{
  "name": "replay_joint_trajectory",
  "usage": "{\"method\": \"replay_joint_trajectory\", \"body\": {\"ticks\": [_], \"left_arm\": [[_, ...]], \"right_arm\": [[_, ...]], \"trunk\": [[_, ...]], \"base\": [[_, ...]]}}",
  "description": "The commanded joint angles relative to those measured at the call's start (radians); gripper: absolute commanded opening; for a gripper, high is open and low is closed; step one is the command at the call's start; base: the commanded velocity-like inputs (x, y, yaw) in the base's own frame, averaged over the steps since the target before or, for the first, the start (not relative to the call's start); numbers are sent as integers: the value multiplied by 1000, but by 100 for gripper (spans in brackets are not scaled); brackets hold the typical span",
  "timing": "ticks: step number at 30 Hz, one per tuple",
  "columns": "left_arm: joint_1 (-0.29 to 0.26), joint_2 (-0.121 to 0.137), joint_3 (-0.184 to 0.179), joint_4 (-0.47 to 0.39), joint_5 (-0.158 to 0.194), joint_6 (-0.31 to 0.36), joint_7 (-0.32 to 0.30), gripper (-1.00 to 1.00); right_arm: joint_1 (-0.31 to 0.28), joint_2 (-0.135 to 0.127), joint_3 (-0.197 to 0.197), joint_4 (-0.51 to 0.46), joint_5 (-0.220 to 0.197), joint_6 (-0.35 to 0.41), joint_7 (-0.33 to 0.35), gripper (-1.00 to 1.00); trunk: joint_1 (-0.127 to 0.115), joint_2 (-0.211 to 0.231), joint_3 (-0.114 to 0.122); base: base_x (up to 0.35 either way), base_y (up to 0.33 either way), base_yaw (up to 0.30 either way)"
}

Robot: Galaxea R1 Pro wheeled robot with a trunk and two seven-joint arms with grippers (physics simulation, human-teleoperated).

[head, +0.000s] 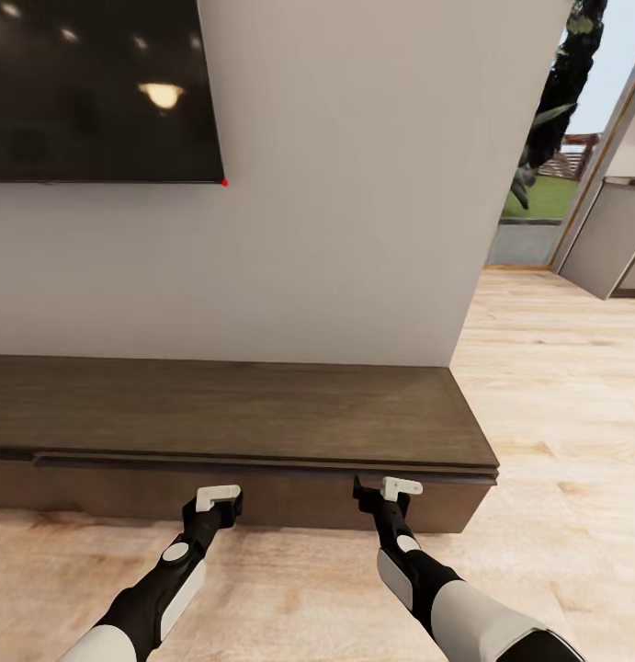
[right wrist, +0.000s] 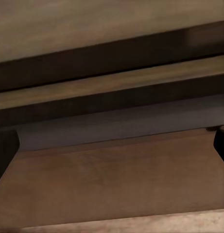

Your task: Place each of the two pumpkins and all three candles from the living room inside a cabinet in the living room (use any cabinet), then make sure every cabinet is closed, and position the cauldron so it is next to a table in the living room.

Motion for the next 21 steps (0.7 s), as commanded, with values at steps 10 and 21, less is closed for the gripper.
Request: {"method": "replay_joint_trajectory", "body": {"ticks": [10, 21], "left_arm": [[0, 0, 1, 0, 0, 0, 0, 100], [0, 0, 0, 0, 0, -5, 0, 100]], "right_arm": [[0, 0, 1, 0, 1, 0, 0, 100], [0, 0, 1, 0, 1, 0, 0, 100]], "trunk": [[0, 0, 0], [0, 0, 0]], "base": [[-5, 0, 0], [-321, 0, 0]]}}
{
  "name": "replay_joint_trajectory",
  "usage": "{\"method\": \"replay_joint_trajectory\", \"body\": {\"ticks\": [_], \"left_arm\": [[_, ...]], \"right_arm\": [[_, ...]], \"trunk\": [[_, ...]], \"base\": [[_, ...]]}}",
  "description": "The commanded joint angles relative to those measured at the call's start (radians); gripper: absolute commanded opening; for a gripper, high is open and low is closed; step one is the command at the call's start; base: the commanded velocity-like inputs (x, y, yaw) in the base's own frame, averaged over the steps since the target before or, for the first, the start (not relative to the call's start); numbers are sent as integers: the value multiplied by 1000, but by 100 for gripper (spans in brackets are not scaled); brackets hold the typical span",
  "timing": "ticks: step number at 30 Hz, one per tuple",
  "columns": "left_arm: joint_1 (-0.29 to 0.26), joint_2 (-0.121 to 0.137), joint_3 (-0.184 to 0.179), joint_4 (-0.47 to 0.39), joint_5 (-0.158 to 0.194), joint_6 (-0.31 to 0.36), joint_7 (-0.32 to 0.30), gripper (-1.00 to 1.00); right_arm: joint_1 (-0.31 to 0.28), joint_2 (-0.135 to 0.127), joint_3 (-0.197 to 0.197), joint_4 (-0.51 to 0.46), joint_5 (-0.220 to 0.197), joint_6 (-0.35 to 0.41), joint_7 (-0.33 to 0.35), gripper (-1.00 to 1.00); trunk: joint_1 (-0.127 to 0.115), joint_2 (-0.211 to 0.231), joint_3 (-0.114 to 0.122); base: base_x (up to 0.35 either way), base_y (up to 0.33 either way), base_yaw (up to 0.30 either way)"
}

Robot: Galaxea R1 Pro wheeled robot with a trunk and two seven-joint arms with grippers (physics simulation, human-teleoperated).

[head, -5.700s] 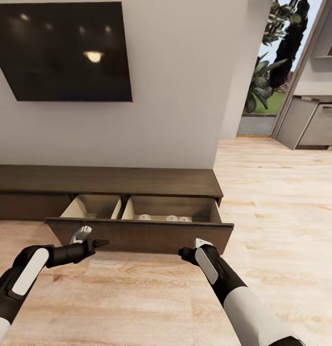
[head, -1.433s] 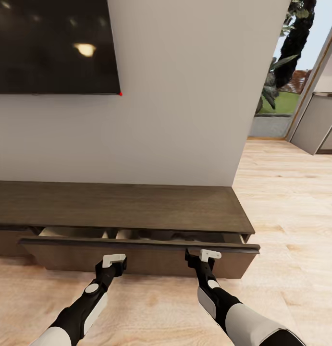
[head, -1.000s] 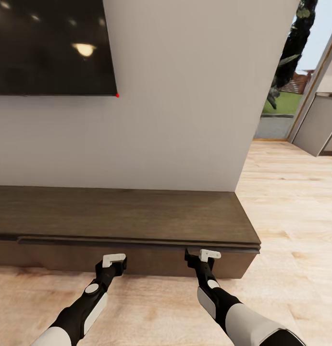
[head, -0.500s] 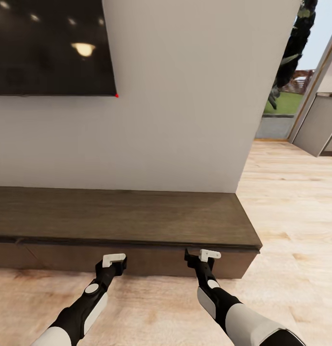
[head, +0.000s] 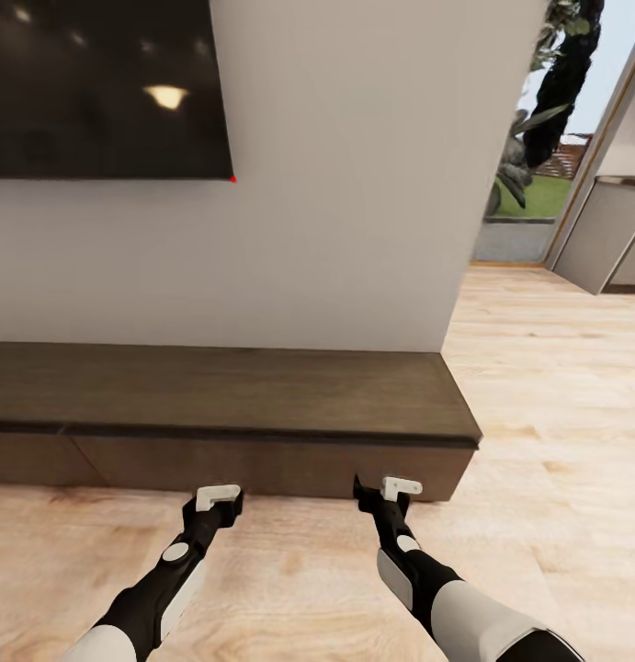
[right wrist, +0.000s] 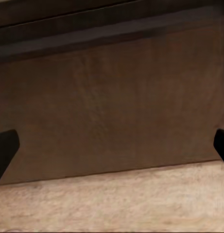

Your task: Place each of the two pumpkins and all three candles from the living room inside a cabinet in the living room (use any cabinet), then make sure every cabinet is closed, and position the cauldron so it is next to a table in the living room.

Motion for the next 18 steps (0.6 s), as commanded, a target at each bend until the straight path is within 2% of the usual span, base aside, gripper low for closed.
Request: {"method": "replay_joint_trajectory", "body": {"ticks": [1, 5, 7, 8, 9, 10, 12, 16, 18], "left_arm": [[0, 0, 1, 0, 0, 0, 0, 100], [0, 0, 4, 0, 6, 13, -2, 100], [-2, 1, 6, 0, 12, 52, -4, 100], [-3, 2, 8, -6, 13, 99, -4, 100], [-6, 5, 13, -21, 14, 198, -6, 100], [-7, 6, 16, -29, 14, 238, -6, 100], [-12, 7, 37, -76, 16, 408, -8, 100], [-15, 7, 117, -225, 16, 771, -10, 100], [-15, 7, 168, -278, 15, 902, -10, 100]], "right_arm": [[0, 0, 0, 0, 0, 0, 0, 100], [0, 0, -2, 0, -1, 12, 0, 100], [0, 0, -8, 0, -5, 66, -1, 100], [0, 0, -11, -3, -8, 117, -2, 100], [-2, 0, -14, -8, -10, 214, -3, 100], [-4, 1, -15, -10, -11, 251, -4, 100], [-12, 1, -21, -19, -14, 396, -6, 100], [-22, 5, -47, -100, -18, 643, -7, 100], [-23, 6, -68, -138, -18, 753, -6, 100]], "trunk": [[0, 0, 0], [0, 0, 0], [0, 0, 0], [0, 0, 0], [0, 0, 0], [0, 0, 0], [0, 0, 0], [0, 0, 0], [-8, 14, 6]], "base": [[-331, 0, 0], [-332, 0, 0], [-332, 0, 0], [-332, 0, 0], [-263, 0, 0], [-211, 0, 0], [-111, 0, 0], [-32, 0, 0], [-8, 0, 0]]}}
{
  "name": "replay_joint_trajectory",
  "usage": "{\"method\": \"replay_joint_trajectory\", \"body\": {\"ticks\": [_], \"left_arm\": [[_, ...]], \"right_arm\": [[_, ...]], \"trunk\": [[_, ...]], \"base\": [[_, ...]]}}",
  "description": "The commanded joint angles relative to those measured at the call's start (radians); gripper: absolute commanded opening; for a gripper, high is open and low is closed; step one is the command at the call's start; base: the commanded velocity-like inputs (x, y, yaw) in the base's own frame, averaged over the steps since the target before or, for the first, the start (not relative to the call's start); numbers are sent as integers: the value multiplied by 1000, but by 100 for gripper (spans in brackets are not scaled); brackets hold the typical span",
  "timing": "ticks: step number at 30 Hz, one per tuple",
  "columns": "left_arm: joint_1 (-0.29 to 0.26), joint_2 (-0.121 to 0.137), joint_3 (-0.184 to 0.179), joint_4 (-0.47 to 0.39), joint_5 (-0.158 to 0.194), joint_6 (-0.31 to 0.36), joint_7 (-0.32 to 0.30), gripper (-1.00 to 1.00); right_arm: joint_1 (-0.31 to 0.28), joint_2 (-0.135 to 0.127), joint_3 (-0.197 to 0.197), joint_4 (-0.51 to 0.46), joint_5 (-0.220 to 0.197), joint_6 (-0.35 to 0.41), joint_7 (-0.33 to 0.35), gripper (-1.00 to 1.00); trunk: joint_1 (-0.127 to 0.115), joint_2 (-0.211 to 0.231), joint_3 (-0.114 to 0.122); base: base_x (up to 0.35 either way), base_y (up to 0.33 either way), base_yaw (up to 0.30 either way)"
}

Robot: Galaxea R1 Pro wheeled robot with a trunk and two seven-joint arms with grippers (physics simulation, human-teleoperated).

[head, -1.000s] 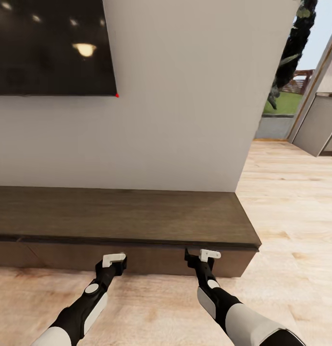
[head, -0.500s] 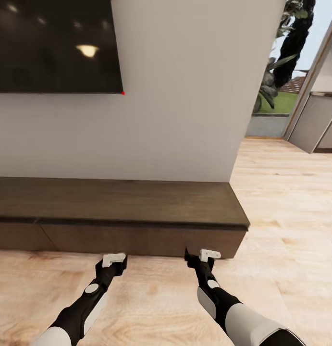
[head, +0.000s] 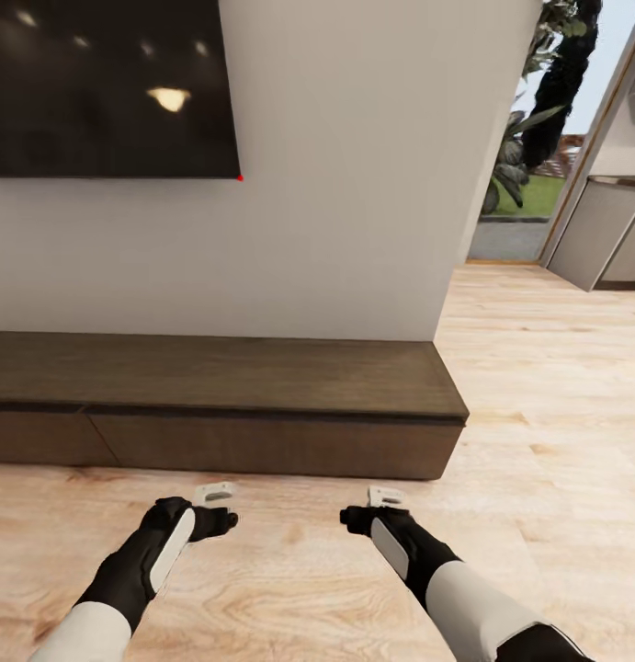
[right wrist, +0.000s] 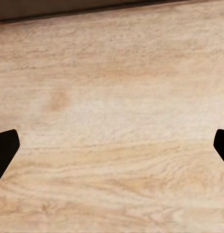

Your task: Place each of the two pumpkins and all three candles from the living room inside a cabinet in the living room (use any cabinet), then make sure every cabinet is closed, and position the cauldron so it is next to a table in the living room.

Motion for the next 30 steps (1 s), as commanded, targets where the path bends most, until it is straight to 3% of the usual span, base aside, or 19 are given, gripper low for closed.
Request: {"method": "replay_joint_trajectory", "body": {"ticks": [1, 3, 10, 22, 30], "left_arm": [[0, 0, 21, -16, 0, 46, 0, 100], [0, 1, 48, -33, -2, 109, 0, 100], [0, 3, 63, -49, -1, 192, 0, 100], [0, -1, 63, -51, -4, 218, 4, 100], [0, 1, 63, -51, -5, 218, 7, 100]], "right_arm": [[0, 1, -11, -14, 0, 50, 1, 100], [0, 3, -24, -52, 0, 123, 0, 100], [1, 3, -28, -104, 4, 164, -2, 100], [1, 9, -25, -109, 9, 202, -4, 100], [1, 11, -22, -110, 13, 211, -26, 100]], "trunk": [[-4, 7, 3], [-12, 21, 9], [-38, 70, 31], [-84, 154, 69], [-115, 210, 94]], "base": [[-4, 0, 0], [-2, 0, 0], [0, 0, 0], [-2, 0, 0], [-228, 0, 97]]}}
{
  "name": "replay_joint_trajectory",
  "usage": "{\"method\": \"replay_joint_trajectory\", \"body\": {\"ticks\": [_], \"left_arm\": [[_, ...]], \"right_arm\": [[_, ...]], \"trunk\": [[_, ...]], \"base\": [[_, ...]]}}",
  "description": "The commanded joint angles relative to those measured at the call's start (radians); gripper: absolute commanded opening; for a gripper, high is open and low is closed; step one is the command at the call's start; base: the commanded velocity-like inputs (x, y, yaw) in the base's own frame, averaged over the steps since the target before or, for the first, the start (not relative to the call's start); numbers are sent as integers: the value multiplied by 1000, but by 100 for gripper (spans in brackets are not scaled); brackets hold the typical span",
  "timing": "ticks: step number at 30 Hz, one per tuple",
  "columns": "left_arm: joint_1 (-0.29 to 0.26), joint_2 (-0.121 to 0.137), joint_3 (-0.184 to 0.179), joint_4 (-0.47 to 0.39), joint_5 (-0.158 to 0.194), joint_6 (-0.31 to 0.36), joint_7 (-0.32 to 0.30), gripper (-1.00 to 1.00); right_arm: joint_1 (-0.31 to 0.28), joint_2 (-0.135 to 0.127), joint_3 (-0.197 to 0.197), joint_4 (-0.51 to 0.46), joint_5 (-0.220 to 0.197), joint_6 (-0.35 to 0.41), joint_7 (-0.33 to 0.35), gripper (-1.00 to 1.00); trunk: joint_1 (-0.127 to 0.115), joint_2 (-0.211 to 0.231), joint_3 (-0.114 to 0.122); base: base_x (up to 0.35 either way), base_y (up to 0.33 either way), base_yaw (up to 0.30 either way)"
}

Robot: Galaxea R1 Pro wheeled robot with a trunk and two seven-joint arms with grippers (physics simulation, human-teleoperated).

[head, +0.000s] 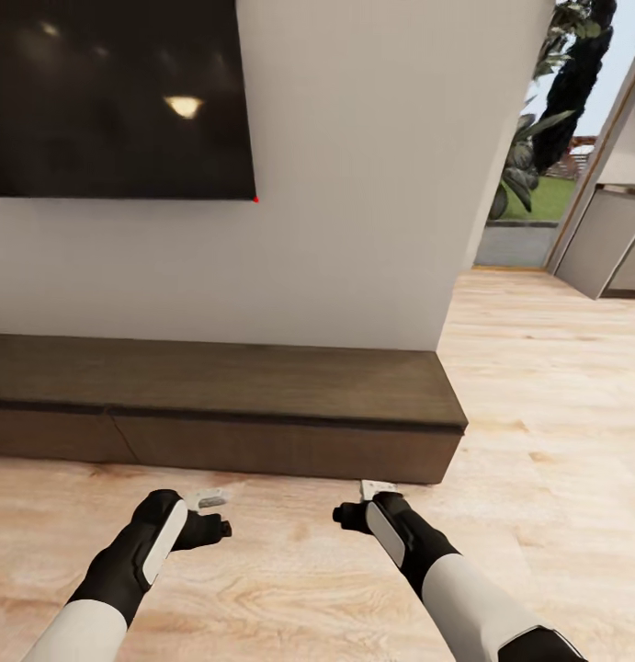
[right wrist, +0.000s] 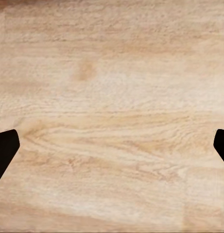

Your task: Place each of the two pumpkins and all three candles from the living room inside a cabinet in the living room (use any cabinet), then make sure every cabinet is closed, and position the cauldron so it is next to a table in the living room.

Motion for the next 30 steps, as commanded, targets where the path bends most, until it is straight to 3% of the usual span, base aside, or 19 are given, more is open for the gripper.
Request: {"method": "replay_joint_trajectory", "body": {"ticks": [1, 10, 25, 30], "left_arm": [[0, 0, 0, 0, 0, 0, 0, 100], [0, -2, 1, 0, 0, 0, 2, 100], [-1, 2, 1, 3, -3, -1, 7, 100], [-1, 2, 2, 9, -2, -3, 38, 100]], "right_arm": [[0, 1, 1, 0, 0, 1, -10, 100], [0, 13, 1, 0, -1, 18, -85, 100], [0, 13, 1, 0, 0, 24, -137, 100], [0, 13, 2, 0, -1, 71, -191, 100]], "trunk": [[-4, 7, 3], [-38, 70, 30], [-96, 175, 70], [-115, 210, 82]], "base": [[-144, 0, 249], [-33, 0, 274], [-1, 0, 281], [0, 0, 272]]}}
